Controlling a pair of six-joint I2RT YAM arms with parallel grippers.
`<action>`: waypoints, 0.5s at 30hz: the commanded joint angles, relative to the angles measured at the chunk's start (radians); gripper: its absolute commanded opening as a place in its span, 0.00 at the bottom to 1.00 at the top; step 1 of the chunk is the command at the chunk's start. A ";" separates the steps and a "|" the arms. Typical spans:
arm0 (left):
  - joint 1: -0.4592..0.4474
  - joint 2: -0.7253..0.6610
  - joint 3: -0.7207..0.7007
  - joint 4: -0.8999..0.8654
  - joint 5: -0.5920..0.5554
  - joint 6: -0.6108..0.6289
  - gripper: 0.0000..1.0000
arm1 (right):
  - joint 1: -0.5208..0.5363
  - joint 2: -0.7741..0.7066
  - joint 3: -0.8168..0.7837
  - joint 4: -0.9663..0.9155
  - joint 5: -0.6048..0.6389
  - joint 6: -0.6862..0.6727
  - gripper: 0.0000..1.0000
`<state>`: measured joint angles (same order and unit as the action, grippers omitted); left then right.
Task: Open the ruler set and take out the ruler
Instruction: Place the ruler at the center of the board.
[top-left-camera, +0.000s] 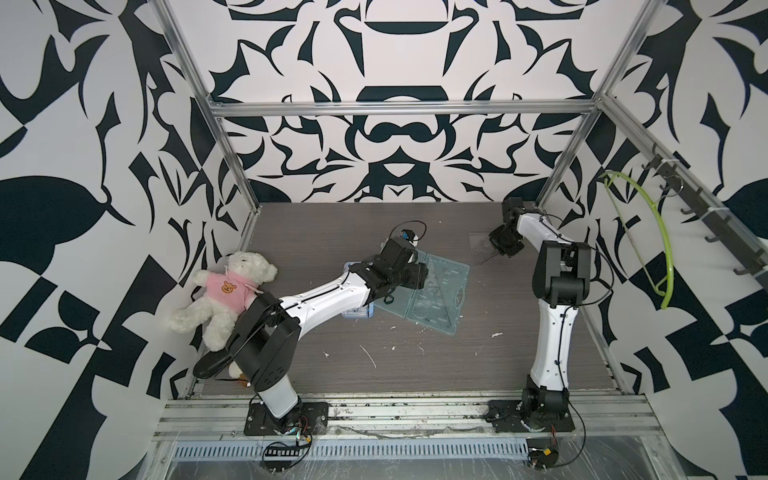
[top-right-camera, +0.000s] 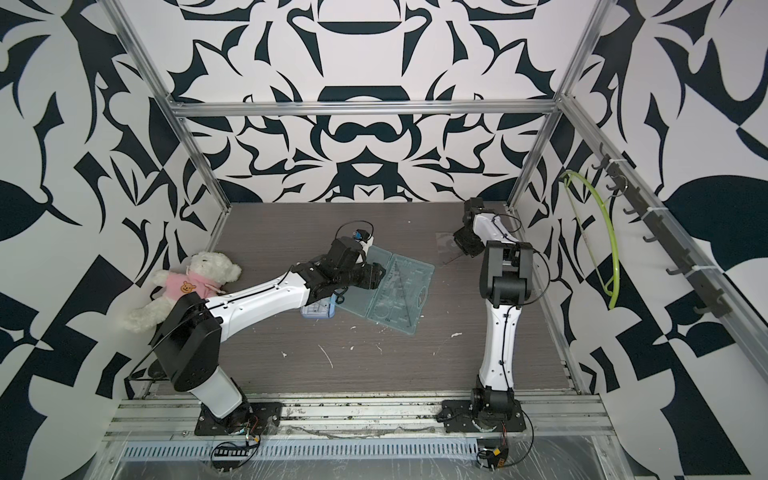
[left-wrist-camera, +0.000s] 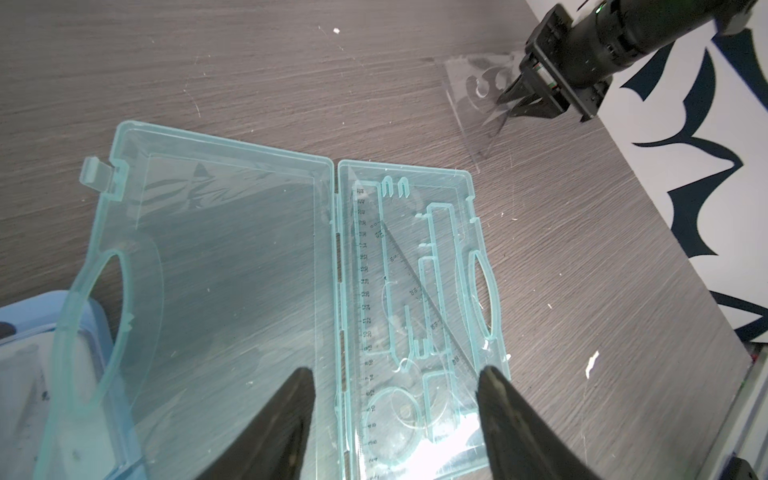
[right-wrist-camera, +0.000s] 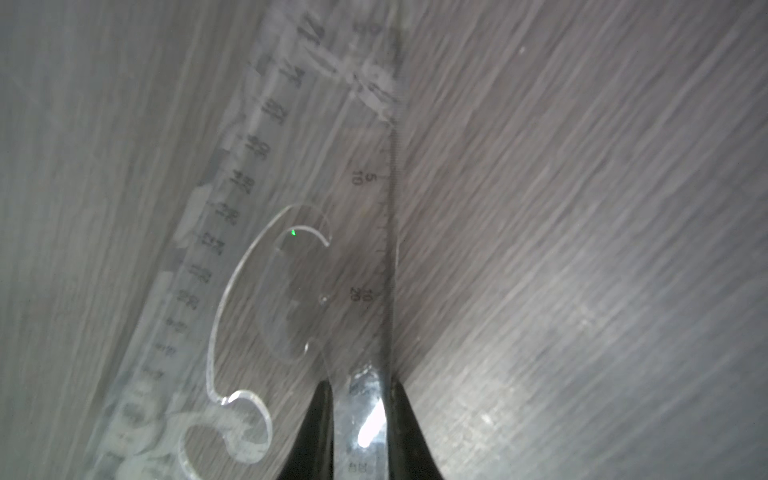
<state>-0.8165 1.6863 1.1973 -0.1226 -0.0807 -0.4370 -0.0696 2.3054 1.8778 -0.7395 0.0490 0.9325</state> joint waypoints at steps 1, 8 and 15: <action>-0.001 0.011 0.017 -0.031 0.009 0.012 0.67 | -0.003 -0.014 0.020 -0.010 0.002 -0.007 0.17; -0.001 -0.016 -0.011 -0.037 -0.024 0.004 0.67 | -0.006 -0.044 -0.030 0.041 -0.050 -0.025 0.34; 0.015 -0.081 -0.084 0.015 -0.026 -0.060 0.68 | 0.002 -0.223 -0.171 0.109 -0.086 -0.075 0.47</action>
<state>-0.8124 1.6539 1.1419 -0.1341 -0.1009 -0.4610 -0.0723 2.2051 1.7393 -0.6571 -0.0166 0.8883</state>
